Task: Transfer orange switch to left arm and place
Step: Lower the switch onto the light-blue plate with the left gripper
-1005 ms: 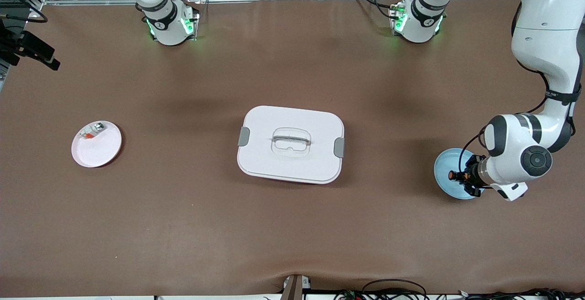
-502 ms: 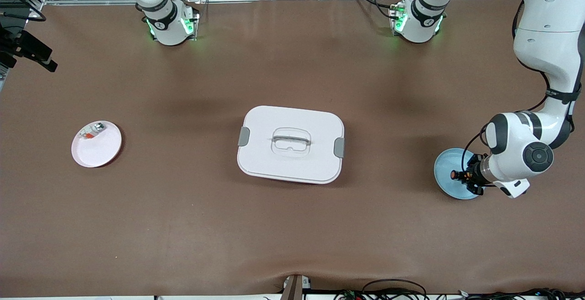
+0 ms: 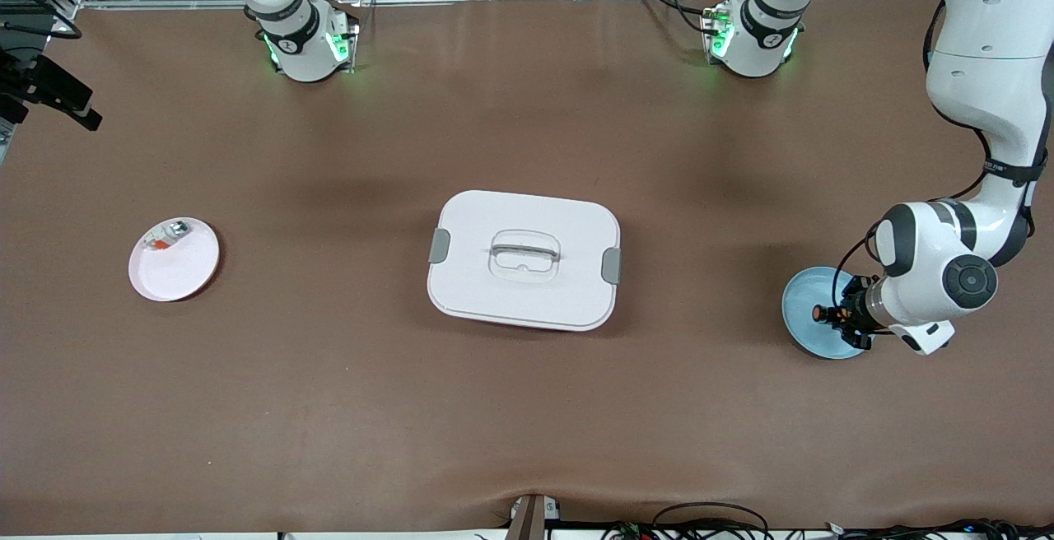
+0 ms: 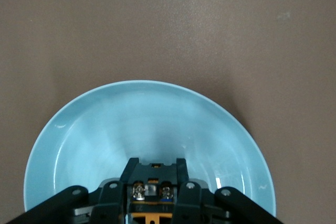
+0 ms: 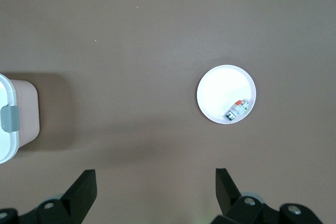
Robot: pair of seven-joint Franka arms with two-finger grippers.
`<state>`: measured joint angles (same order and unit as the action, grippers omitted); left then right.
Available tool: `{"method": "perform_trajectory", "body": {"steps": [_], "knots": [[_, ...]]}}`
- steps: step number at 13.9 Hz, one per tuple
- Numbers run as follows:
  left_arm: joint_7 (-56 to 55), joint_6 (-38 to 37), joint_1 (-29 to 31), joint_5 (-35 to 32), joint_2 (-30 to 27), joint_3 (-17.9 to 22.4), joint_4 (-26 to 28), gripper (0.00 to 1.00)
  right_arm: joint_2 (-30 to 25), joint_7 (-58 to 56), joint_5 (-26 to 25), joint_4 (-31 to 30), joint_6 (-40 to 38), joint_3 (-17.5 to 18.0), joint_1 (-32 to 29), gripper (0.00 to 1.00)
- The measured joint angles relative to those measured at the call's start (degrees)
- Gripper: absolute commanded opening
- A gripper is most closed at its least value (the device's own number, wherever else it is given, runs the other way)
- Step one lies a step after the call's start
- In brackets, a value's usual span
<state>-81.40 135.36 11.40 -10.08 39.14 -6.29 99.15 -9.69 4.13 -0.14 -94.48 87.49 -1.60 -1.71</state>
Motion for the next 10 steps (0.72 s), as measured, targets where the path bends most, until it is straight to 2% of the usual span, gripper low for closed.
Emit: {"method": "perform_trajectory", "body": {"steps": [6,10], "knots": [[1.1,0.2,0.0,-0.1,-0.1,0.0,-0.1,1.00,0.0,0.0,0.0,-0.1,-0.2,-0.6,-0.1,1.00],[7.5,-0.1,-0.3,-0.1,-0.6,-0.1,-0.1,1.00,-0.1,0.7,0.2,0.4,-1.3,-0.6,-0.1,1.00]]}}
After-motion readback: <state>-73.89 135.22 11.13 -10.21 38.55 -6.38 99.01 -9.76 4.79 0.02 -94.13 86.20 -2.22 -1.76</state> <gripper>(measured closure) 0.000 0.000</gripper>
